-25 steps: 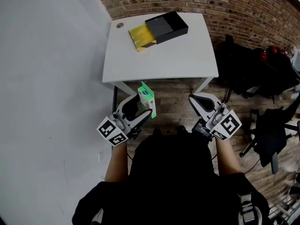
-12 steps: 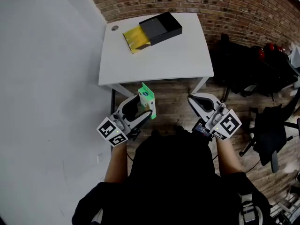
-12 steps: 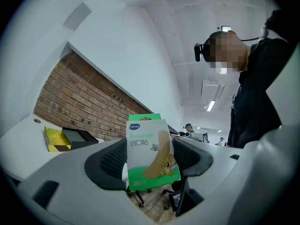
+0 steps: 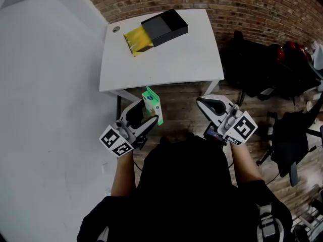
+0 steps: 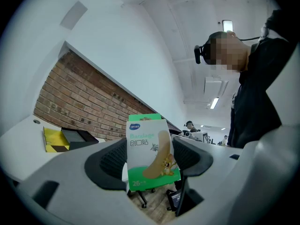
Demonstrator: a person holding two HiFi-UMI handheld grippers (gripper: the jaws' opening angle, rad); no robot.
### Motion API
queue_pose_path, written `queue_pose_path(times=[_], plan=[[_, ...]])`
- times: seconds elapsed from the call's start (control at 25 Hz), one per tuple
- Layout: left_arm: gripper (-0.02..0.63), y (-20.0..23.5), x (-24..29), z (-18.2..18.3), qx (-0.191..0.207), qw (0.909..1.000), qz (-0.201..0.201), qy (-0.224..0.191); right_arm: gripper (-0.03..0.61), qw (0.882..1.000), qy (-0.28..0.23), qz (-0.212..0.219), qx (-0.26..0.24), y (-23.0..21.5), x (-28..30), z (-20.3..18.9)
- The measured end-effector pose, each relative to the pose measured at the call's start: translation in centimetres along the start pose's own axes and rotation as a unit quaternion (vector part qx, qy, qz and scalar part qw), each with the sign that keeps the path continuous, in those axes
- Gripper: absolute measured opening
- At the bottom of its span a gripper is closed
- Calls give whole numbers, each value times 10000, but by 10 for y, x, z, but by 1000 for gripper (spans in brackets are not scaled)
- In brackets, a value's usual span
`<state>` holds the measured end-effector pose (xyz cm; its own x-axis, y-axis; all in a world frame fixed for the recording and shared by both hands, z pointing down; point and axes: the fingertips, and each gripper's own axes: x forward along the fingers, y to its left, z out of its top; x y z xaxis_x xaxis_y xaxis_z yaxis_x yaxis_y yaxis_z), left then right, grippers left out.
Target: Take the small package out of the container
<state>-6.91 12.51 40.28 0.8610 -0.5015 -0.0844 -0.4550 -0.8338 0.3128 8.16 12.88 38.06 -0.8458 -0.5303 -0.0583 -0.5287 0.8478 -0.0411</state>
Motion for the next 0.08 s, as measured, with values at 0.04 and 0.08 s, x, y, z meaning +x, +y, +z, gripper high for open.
queue_pose_path(times=[0.04, 0.08], plan=[[322, 1, 2, -2, -8, 10000, 32, 11, 6, 10000, -9, 23, 20, -3, -1, -2], [322, 2, 4, -3, -16, 10000, 64, 22, 5, 10000, -18, 46, 41, -6, -2, -3]])
